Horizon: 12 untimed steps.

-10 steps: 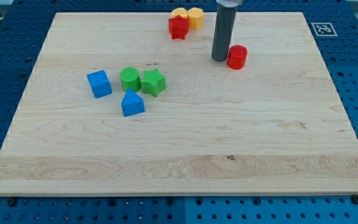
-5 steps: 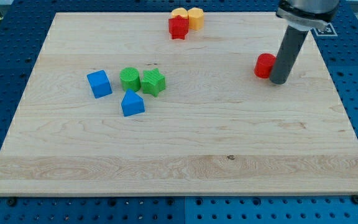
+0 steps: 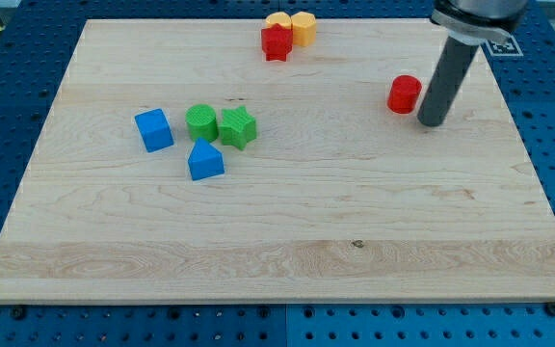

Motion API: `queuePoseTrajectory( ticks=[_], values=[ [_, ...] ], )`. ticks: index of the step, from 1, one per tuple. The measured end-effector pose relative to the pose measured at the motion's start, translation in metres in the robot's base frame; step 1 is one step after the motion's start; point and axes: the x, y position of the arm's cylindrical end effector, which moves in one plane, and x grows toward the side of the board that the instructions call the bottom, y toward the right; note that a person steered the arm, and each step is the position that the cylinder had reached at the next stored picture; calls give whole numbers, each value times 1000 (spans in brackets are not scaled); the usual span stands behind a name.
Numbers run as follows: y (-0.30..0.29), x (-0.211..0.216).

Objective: Slide the red circle closer to the yellow hexagon

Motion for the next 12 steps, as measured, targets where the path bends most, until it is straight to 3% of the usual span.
queuePoseTrajectory(
  ticks=[3,6,7,10,12],
  values=[
    [-79,-79],
    [0,-71],
    [-10,-92],
    [-107,-94],
    [-103,-97]
  ],
)
